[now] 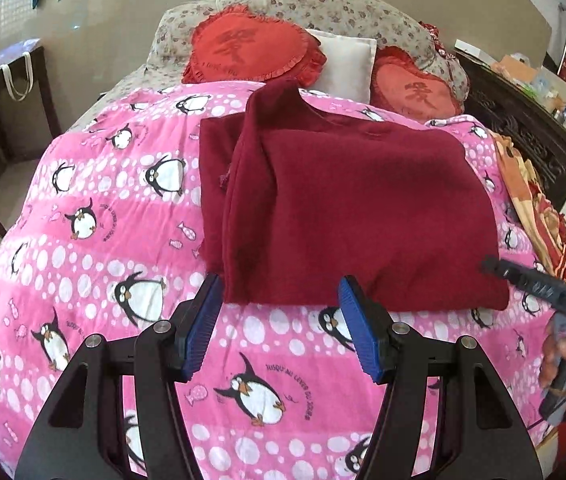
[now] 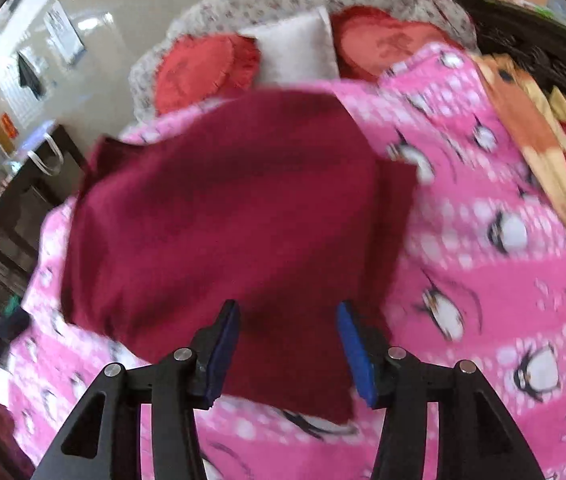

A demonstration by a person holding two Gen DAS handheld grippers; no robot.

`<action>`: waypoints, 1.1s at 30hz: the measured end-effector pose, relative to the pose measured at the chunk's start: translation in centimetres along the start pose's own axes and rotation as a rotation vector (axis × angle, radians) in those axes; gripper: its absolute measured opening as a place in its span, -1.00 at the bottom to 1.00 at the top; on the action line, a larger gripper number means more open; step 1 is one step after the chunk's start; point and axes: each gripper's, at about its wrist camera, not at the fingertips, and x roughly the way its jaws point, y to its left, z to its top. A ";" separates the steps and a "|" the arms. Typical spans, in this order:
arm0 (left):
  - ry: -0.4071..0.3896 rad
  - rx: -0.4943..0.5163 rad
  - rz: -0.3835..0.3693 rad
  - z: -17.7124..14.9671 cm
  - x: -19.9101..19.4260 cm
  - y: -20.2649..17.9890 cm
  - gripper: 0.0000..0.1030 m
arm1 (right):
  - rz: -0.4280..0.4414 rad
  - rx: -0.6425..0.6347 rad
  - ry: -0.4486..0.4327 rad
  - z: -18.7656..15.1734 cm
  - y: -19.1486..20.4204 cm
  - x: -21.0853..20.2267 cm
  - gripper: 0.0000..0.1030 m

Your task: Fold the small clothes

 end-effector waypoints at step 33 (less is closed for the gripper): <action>0.023 -0.204 -0.031 -1.5 1.8 4.2 0.17 | 0.185 -0.090 -0.001 -1.0 7.4 -3.2 0.18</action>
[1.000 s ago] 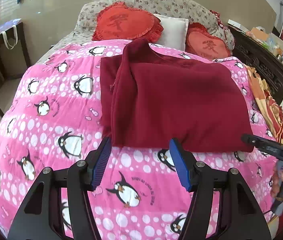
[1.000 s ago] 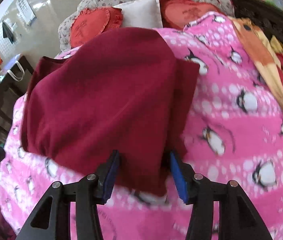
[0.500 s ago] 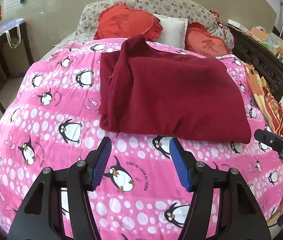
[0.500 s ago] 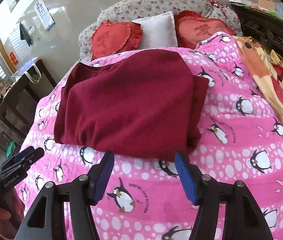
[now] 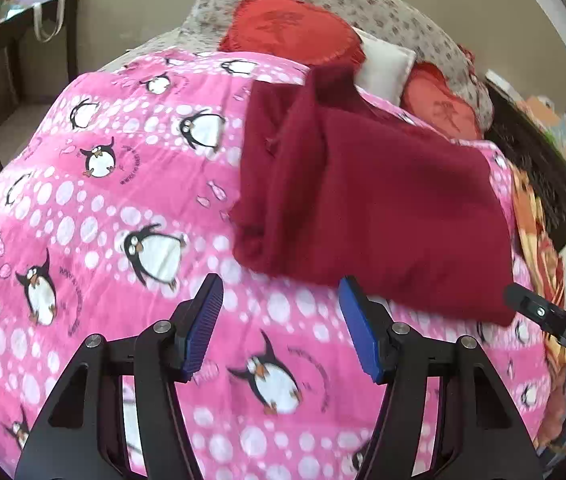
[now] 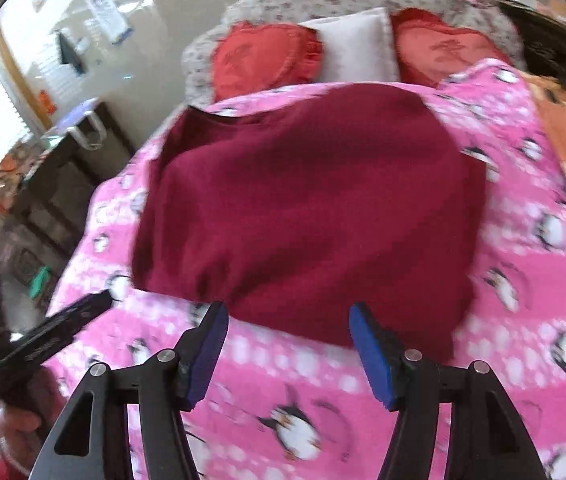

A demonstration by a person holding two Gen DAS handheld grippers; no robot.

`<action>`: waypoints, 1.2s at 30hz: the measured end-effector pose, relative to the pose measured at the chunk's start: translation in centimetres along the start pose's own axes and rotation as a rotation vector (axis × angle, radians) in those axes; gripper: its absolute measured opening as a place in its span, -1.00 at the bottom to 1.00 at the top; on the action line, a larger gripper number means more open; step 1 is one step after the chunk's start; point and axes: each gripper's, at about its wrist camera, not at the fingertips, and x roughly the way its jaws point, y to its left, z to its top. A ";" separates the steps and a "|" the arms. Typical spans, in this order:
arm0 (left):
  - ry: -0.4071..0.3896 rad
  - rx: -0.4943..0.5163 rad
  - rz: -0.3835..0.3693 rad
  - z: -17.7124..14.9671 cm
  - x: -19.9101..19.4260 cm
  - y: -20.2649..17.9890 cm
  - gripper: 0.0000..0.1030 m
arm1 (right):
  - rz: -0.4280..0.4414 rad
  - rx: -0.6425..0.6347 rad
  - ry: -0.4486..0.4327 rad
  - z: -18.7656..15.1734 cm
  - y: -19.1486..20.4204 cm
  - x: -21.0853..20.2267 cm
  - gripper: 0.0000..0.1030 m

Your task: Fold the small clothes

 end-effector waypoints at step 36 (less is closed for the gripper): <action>0.066 0.059 -0.172 2.5 3.5 2.9 -0.88 | 0.068 -0.209 -0.021 11.4 7.8 8.0 -0.01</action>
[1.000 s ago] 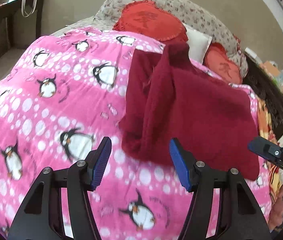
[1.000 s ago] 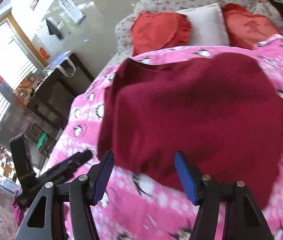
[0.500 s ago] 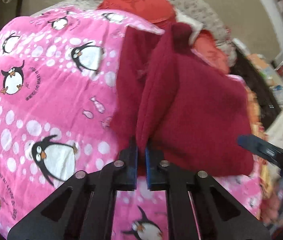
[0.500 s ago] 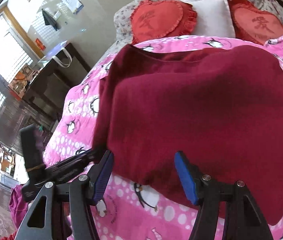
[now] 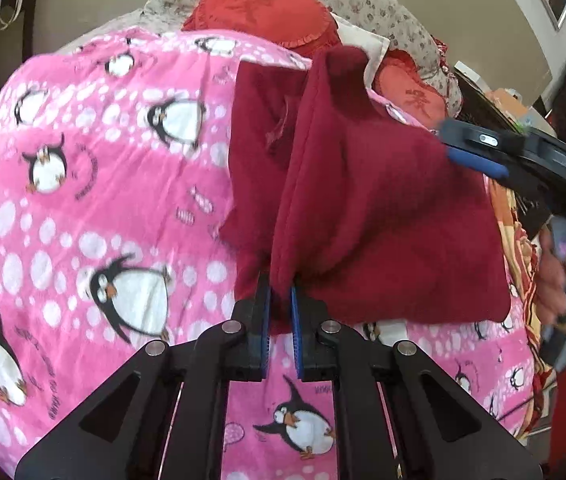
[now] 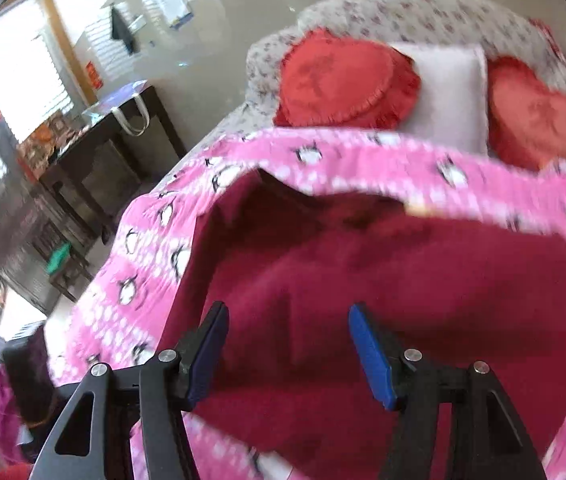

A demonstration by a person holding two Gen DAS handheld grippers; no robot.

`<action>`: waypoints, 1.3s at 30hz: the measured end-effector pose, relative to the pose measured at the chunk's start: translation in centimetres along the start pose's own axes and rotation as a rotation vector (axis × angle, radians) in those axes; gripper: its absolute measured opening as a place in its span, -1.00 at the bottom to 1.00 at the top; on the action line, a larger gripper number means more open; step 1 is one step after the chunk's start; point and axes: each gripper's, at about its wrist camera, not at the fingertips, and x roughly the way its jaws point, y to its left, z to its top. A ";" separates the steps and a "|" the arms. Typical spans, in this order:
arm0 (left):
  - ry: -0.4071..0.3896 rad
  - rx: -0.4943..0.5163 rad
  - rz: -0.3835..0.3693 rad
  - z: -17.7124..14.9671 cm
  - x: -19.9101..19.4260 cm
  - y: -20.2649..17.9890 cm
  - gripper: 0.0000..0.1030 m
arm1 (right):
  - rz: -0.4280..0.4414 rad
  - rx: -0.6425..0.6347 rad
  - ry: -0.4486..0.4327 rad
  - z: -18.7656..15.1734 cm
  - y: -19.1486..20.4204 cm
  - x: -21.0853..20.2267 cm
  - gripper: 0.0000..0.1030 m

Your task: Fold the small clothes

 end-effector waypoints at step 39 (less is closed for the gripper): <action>-0.095 -0.003 0.075 3.1 -0.4 -1.4 0.10 | -0.301 0.139 0.004 0.1 -14.7 2.0 -0.03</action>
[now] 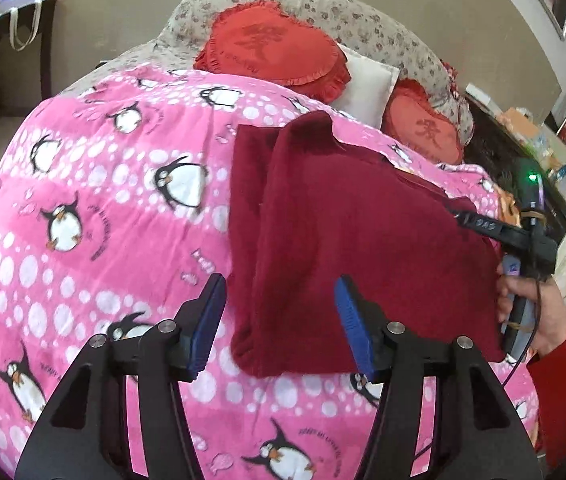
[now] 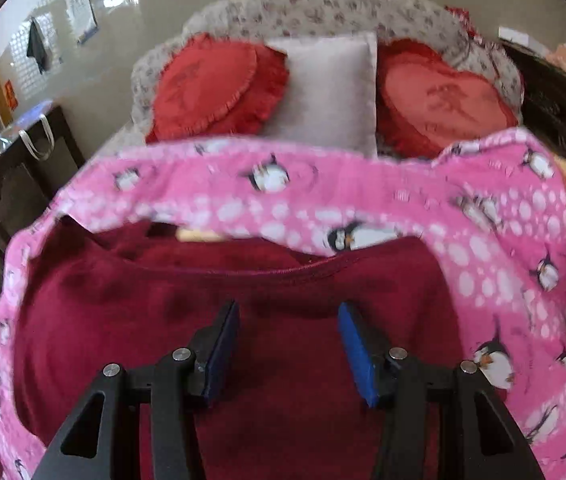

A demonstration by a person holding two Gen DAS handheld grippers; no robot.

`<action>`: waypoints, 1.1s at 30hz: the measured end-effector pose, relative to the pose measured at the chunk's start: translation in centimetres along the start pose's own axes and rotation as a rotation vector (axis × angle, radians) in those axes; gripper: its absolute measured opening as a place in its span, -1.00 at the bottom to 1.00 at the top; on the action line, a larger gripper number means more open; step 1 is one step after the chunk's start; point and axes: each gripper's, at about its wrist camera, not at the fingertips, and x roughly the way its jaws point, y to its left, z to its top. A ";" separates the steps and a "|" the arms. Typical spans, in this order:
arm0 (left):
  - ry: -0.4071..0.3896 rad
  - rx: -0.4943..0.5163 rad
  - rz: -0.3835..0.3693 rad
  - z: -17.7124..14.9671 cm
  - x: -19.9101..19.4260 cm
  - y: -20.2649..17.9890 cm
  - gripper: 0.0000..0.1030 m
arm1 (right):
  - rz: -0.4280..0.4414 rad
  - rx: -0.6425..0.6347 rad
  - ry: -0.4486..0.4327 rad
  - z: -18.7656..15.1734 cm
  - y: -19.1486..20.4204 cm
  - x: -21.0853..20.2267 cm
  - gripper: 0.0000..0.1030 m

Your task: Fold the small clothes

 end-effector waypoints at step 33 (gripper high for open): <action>0.026 -0.190 -0.091 -1.7 1.4 4.7 0.41 | 0.310 -0.167 0.168 3.0 20.8 2.2 0.62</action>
